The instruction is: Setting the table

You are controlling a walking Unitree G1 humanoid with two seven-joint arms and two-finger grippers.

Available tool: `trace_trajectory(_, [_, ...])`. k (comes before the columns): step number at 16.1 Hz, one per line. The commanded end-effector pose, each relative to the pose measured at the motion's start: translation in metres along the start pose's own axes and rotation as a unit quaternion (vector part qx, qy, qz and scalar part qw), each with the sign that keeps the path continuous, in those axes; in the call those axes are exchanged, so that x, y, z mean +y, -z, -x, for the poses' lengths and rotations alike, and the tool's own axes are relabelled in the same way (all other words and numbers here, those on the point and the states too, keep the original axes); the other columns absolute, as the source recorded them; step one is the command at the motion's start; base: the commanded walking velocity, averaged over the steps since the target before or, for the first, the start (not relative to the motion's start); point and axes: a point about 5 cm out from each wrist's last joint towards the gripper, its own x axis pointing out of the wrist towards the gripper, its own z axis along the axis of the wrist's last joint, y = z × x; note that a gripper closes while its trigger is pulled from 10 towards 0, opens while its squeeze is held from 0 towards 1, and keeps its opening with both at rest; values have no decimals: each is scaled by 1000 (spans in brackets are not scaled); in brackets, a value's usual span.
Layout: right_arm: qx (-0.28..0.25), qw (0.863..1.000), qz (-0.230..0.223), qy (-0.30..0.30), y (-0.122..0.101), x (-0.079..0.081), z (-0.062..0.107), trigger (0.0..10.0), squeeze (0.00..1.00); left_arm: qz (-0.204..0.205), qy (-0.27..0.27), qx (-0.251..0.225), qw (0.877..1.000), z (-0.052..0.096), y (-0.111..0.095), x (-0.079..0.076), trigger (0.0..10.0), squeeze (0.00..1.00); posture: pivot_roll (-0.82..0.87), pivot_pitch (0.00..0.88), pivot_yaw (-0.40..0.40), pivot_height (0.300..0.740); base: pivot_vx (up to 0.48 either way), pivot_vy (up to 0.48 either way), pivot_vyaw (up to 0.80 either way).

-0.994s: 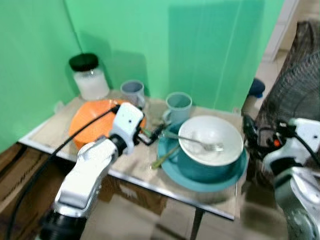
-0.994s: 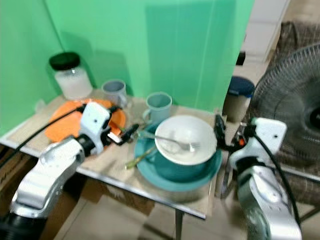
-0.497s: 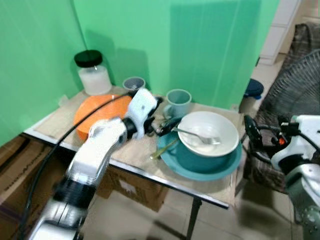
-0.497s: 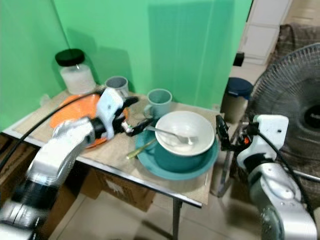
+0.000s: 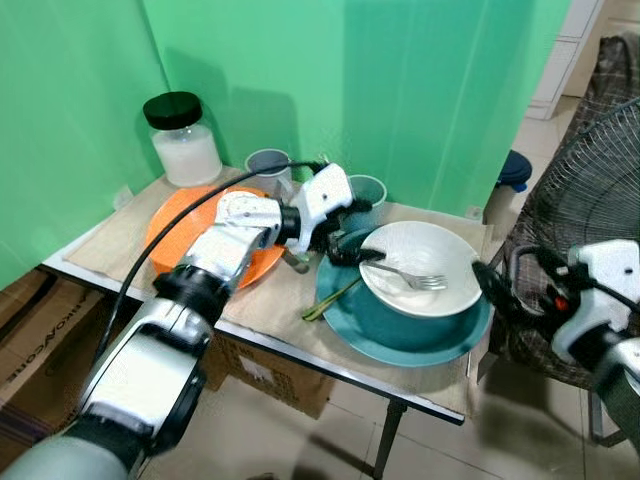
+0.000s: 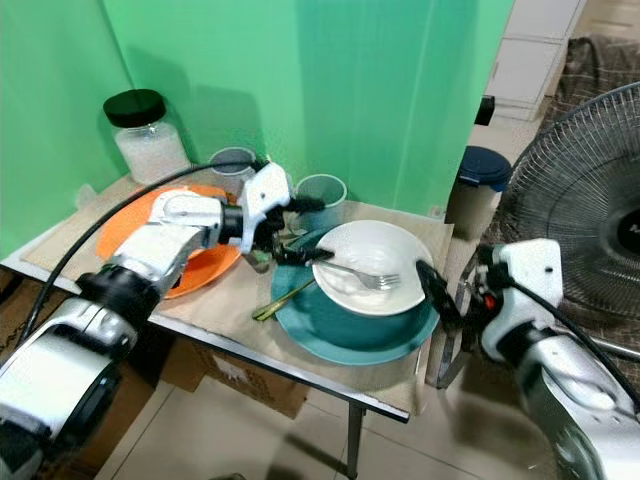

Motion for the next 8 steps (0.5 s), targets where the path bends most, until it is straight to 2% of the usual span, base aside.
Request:
trace_trajectory(1, [-2, 1000, 1, -12, -5, 2, 5, 10000, 0, -21, 18, 17, 999, -4, -2, 1, 10000, 59, -159, 0, 90, 740, 0, 0, 0])
trace_trajectory(2, [3, 1000, -2, -11, -4, 1, 10, 10000, 0, -32, 29, 33, 999, -7, -2, 1, 10000, 0, -175, 0, 99, 740, 0, 0, 0])
trace_trajectory(6, [23, 999, -24, -27, -1, 7, 30, 10000, 0, -39, 27, 52, 998, -17, -8, 7, 10000, 0, -231, 0, 135, 740, 0, 0, 0])
trace_trajectory(8, [27, 999, -28, -30, -1, 10, 34, 10000, 0, -42, 25, 63, 997, -20, -8, 7, 9608, 0, -240, 0, 141, 740, 0, 0, 0])
